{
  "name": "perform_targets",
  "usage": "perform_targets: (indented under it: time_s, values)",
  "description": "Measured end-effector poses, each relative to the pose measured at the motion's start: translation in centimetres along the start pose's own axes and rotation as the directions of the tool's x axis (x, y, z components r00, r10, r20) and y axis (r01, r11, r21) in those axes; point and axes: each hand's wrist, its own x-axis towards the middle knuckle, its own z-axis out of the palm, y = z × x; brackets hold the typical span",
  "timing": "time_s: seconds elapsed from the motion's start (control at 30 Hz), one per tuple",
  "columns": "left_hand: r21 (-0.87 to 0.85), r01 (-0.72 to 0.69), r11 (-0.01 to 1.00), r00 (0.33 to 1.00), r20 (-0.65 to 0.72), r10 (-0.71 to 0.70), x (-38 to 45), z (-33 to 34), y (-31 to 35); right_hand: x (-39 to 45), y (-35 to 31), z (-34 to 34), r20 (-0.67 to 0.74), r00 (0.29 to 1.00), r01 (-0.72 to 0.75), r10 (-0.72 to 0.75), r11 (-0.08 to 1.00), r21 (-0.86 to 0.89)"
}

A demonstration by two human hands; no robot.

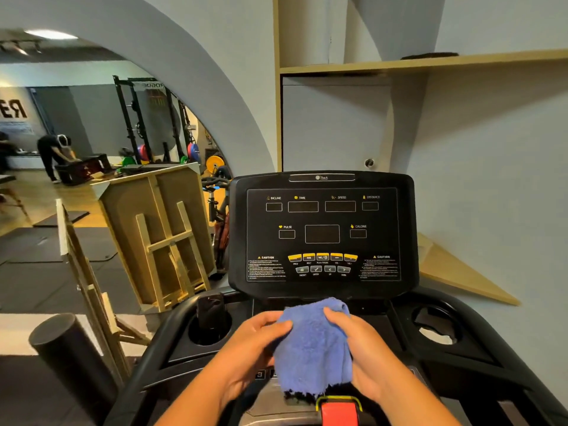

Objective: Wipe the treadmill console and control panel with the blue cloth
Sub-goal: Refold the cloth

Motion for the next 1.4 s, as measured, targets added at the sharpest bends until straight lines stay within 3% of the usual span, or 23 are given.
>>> perform_targets:
  time_s: [0.3,0.4,0.53,0.67,0.77,0.9,1.07,1.17,1.27,1.4]
  values:
    - [-0.171,0.049,0.984,0.998,0.04,-0.043,0.0,2.9,0.0,-2.9,-1.1,-2.3,-0.006,0.998,-0.057,0.057,0.997,0.046]
    - [-0.159,-0.015,0.987,0.999,-0.041,0.008,-0.2,3.3,0.6,-3.5,-1.6,-3.3,0.021,0.997,-0.082,0.081,0.992,0.098]
    - [-0.12,-0.073,0.99,0.985,-0.162,0.053,-0.4,2.9,0.5,-4.6,-2.0,-3.8,0.017,1.0,-0.002,0.002,0.999,0.034]
    - [-0.229,-0.021,0.973,0.99,-0.141,-0.011,-1.1,2.3,-0.2,-4.8,-1.4,-3.7,0.019,1.0,0.024,-0.024,1.0,-0.012]
    - [-0.333,0.007,0.943,1.0,-0.02,-0.014,-2.2,1.5,-0.5,-5.4,-1.6,-3.7,-0.012,0.997,0.069,-0.071,0.986,-0.152]
    - [-0.263,0.014,0.965,0.992,0.123,0.019,-3.4,1.0,-0.3,-6.3,-2.3,-3.6,0.128,0.981,0.18,-0.144,0.921,-0.345]
    - [-0.141,-0.04,0.989,0.99,0.13,0.059,-4.2,0.9,0.0,-6.6,-2.6,-3.5,0.117,0.955,0.293,-0.272,0.806,-0.515]
    - [-0.135,-0.059,0.989,0.993,0.091,0.072,-4.3,1.3,0.0,-6.3,-2.2,-3.2,0.043,0.947,0.284,-0.318,0.767,-0.576]
    - [-0.117,-0.059,0.991,0.996,0.066,0.067,-3.9,2.1,-0.3,-5.4,-1.8,-3.0,-0.026,0.976,0.173,-0.215,0.846,-0.504]
    - [-0.19,-0.01,0.982,1.0,0.01,0.012,-3.0,3.5,-1.1,-4.1,-1.3,-2.8,-0.05,0.992,-0.118,0.116,0.992,-0.035]
